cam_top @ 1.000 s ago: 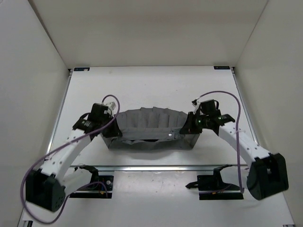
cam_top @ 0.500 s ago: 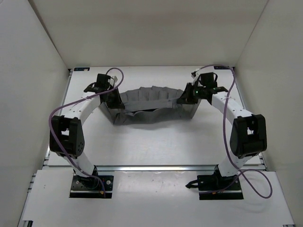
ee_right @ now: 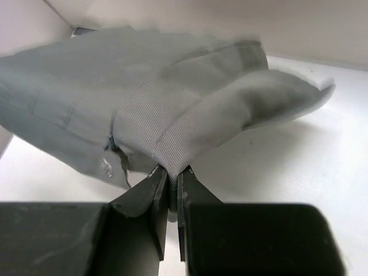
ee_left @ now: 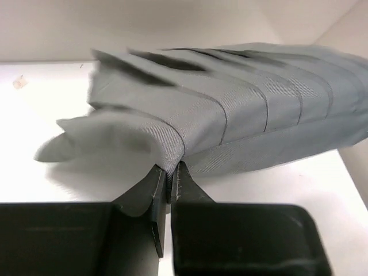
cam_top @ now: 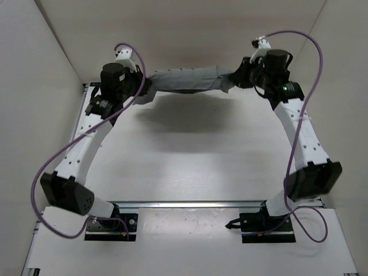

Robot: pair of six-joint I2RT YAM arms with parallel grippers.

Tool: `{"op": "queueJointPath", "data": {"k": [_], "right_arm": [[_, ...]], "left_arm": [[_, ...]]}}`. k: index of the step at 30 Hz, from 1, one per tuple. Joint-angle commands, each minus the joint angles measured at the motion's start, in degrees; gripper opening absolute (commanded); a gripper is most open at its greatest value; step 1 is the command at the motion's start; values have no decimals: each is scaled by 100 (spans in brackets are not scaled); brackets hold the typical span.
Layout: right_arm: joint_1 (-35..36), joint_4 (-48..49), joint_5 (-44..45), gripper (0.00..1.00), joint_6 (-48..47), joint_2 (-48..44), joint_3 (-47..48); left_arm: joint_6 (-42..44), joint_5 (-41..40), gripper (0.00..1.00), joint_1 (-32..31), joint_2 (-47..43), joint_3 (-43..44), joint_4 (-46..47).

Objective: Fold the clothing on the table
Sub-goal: Fold the skirt

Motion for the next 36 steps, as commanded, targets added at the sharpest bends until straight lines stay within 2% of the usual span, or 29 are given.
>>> {"op": "queueJointPath", "data": {"k": [1,2,3,5,7,9,11,13,15,18,20,23,24,25,27,30,31,32,33,34,35,36], "right_arm": [[-257,119,652,0,-275,-884,-1593],[-240,180,661,0,-292,-1268,-2349],[-118,163,739,0,-292,-1664,-2722],[355,-160,1318,0,-74,-2191,-3959],[698,-756,1338,0,172,-2677,-4681],[1112,-1188,1408,0,812,-3369,-5385],[1490,-1409,1067,0,1409,-3933,-5729],[1579,-1384,619,0,1876,-4530,-6019],[1457,-1244,382,0,2099,-4813,-6362],[677,-761,-189,0,1793,-4648,-6592],[386,-349,-499,0,1581,-4157,-6488],[183,205,-508,0,1379,-3420,-6338],[103,416,-595,1,1291,-3269,-6277],[7,740,-666,7,1325,-3006,-6293],[-73,1110,-772,15,1352,-2584,-6329],[-222,1743,-833,14,1483,-2353,-6320],[-275,2041,-842,17,1519,-2327,-6337],[-371,2305,-851,20,1571,-2344,-6346],[-450,2395,-886,31,1537,-2283,-6329],[-582,2413,-886,48,1545,-2178,-6207],[-670,2326,-947,57,1467,-2143,-6032],[-740,2256,-1009,92,1336,-2055,-5839]], "left_arm": [[190,-827,0,11,-568,-888,65],[216,-713,0,-85,-821,-1431,-58],[138,-790,0,-251,-1146,-1706,-216],[58,-756,0,-567,-1735,-2916,-472],[-214,-765,0,-894,-2464,-3655,-1032],[-626,-363,0,-1096,-2974,-4334,-1542],[-838,-10,0,-1132,-3468,-4678,-2027],[-970,44,0,-1010,-4082,-4759,-2588],[-918,183,0,-695,-4268,-4680,-2845],[-664,509,0,-166,-3919,-4610,-2688],[-592,562,0,-42,-3366,-4514,-2259],[-575,527,1,62,-2480,-4285,-1539],[-610,571,11,98,-2067,-4206,-1275],[-628,684,22,177,-1854,-4083,-1177],[-584,764,36,256,-1100,-3907,-948],[-426,905,42,318,-465,-3485,-842],[-417,888,44,353,-368,-3363,-755],[-391,870,55,397,-323,-3257,-615],[-373,905,67,449,-262,-3204,-587],[-356,862,70,511,-200,-3090,-543],[-347,835,84,511,-165,-2924,-543],[-303,844,94,555,-138,-2800,-560]]}}
